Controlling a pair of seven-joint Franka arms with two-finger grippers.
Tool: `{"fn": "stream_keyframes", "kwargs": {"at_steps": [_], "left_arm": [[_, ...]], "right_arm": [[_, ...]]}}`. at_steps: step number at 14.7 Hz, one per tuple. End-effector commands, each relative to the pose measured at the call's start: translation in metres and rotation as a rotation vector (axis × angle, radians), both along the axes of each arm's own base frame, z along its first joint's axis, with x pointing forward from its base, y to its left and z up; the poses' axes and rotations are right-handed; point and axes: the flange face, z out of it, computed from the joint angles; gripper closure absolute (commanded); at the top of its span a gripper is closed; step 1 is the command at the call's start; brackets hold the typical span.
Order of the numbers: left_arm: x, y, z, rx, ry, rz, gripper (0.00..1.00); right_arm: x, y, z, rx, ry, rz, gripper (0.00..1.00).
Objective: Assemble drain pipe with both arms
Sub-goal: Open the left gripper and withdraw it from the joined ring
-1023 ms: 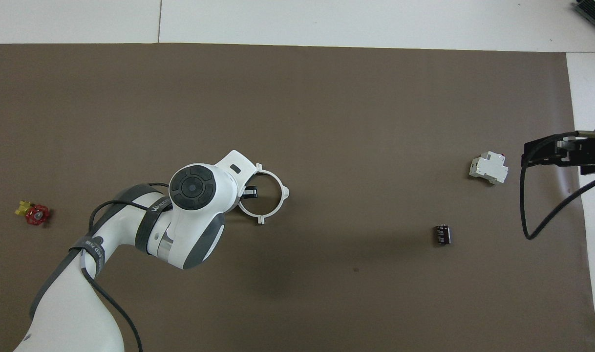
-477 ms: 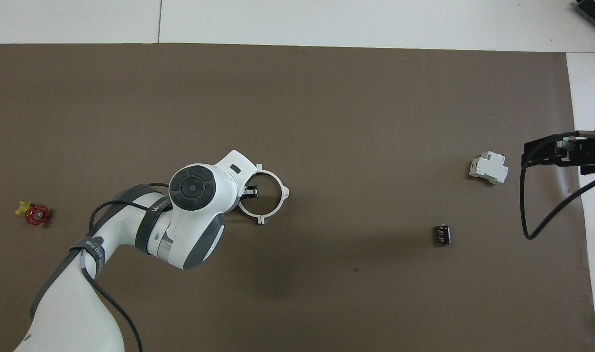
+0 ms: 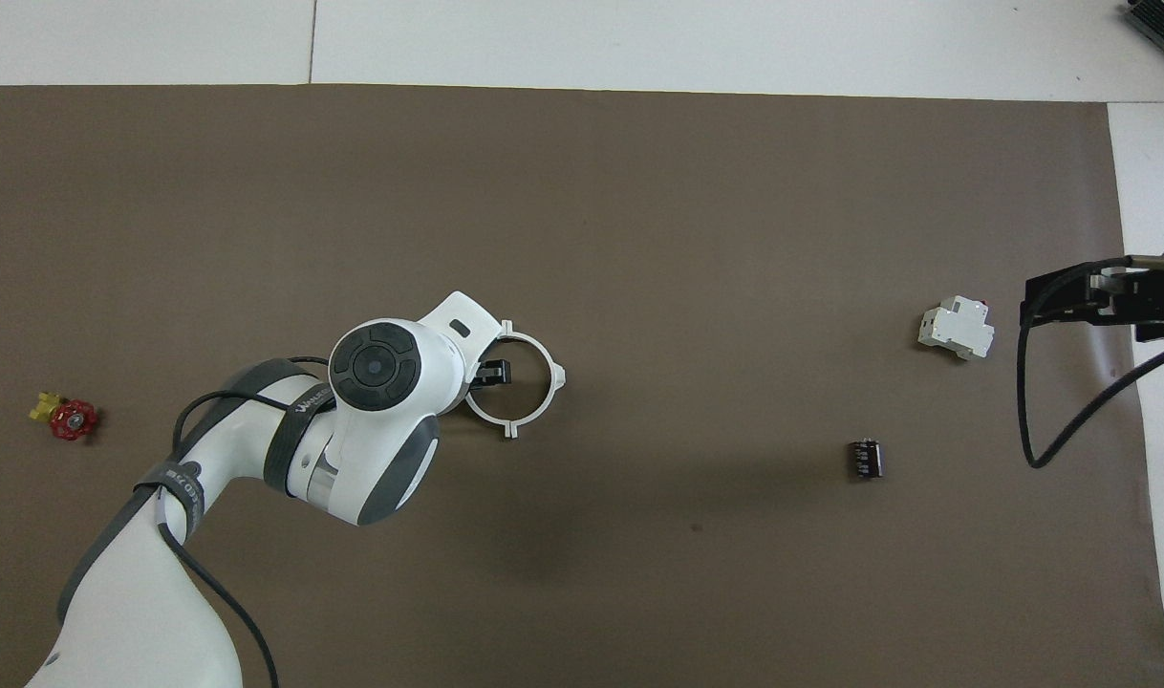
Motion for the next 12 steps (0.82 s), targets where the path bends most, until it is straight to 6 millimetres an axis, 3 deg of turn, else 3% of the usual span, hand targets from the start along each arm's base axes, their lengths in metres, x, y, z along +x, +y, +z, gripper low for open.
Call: {"fn": "stream_keyframes", "kwargs": {"at_steps": [1,6,12], "left_arm": [[0.002,0.01,0.02,0.003,-0.034,-0.008,0.0],[0.009,0.053,0.056,0.037,0.002,-0.101,0.0],[0.017,0.12,0.093,0.057,0.041,-0.205,0.0]], "right_arm": [[-0.007,0.001,0.001,0.027,0.005,0.007,0.0],[-0.007,0.001,0.001,0.027,0.003,0.007,0.0],[-0.007,0.001,0.001,0.027,0.003,0.007,0.0]]}}
